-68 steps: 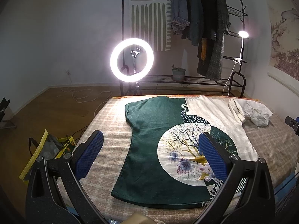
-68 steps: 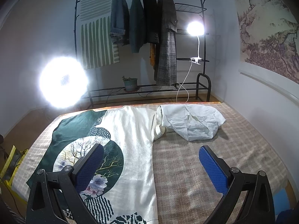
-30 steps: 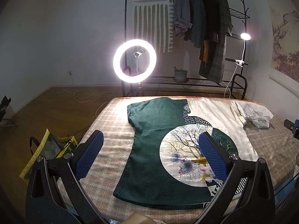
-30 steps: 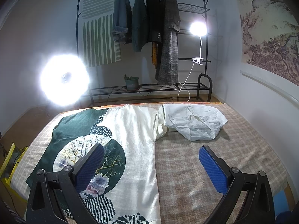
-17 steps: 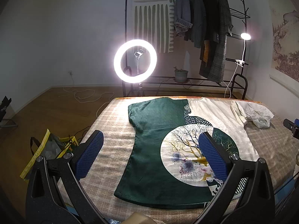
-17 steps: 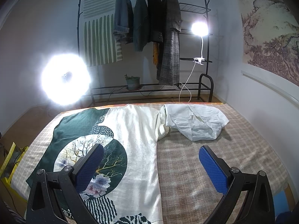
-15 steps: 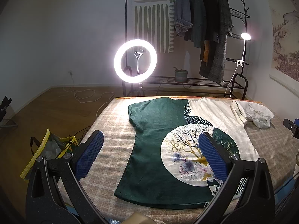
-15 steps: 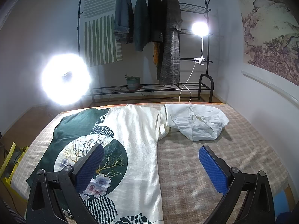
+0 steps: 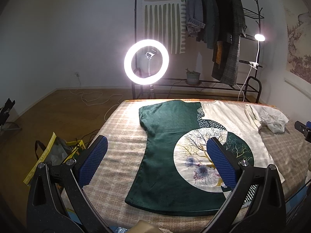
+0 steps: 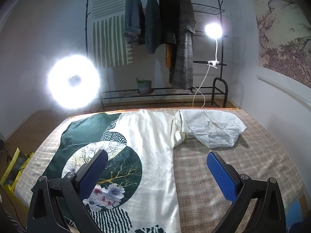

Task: Fold small clothes

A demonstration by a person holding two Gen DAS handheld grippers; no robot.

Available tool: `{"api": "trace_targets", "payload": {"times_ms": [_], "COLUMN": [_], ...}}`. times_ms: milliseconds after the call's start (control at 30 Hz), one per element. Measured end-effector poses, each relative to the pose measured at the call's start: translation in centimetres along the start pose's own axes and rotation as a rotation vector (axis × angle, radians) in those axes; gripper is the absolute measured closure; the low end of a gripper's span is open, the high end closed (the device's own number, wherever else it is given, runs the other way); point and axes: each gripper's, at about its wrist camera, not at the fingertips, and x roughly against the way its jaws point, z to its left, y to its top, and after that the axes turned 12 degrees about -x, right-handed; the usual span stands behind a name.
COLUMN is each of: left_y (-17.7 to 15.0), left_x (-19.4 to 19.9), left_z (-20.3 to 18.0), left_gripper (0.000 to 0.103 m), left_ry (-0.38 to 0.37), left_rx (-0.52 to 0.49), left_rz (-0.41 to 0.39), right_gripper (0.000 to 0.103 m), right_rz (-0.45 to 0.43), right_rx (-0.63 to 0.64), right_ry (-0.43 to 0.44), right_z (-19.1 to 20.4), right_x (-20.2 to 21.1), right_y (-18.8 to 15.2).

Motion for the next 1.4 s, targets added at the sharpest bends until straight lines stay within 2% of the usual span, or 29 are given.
{"api": "trace_targets", "payload": {"times_ms": [333, 533, 667, 767, 833, 933, 1067, 1200, 1400], "left_y": [-1.3, -3.3, -5.3, -6.5, -7.7, -9.5, -11.3, -12.8, -13.6], "left_x": [-0.3, -1.6, -2.8, -4.2, -5.4, -6.9, -8.6, -10.1, -12.0], "left_z": [2.1, 4.3, 5.6, 6.4, 7.0, 7.4, 7.8, 8.2, 7.6], "left_gripper": [0.000, 0.001, 0.018, 0.028, 0.032, 0.041, 0.042, 0.042, 0.042], "left_ry": [0.047, 0.057, 0.031, -0.016, -0.061, -0.095, -0.129, -0.160, -0.180], "left_rx": [0.031, 0.111, 0.179, 0.250, 0.307, 0.364, 0.415, 0.466, 0.484], "left_rz": [0.021, 0.069, 0.127, 0.201, 0.265, 0.348, 0.429, 0.494, 0.554], "right_gripper": [0.000, 0.001, 0.004, 0.005, 0.012, 0.016, 0.023, 0.023, 0.023], "right_rz": [0.002, 0.004, 0.013, 0.057, 0.093, 0.150, 0.239, 0.323, 0.393], "right_rx": [0.037, 0.117, 0.158, 0.177, 0.191, 0.226, 0.227, 0.203, 0.225], "right_ry": [0.057, 0.117, 0.171, 0.242, 0.283, 0.314, 0.358, 0.404, 0.447], "right_z": [3.1, 6.7, 9.7, 12.6, 14.6, 17.8, 21.1, 24.1, 29.4], "right_x": [-1.0, -2.2, -3.6, -5.6, -7.3, -10.0, -13.2, -16.8, -21.3], "right_y": [-0.1, 0.4, 1.4, 2.5, 3.0, 3.3, 3.2, 3.6, 3.6]}}
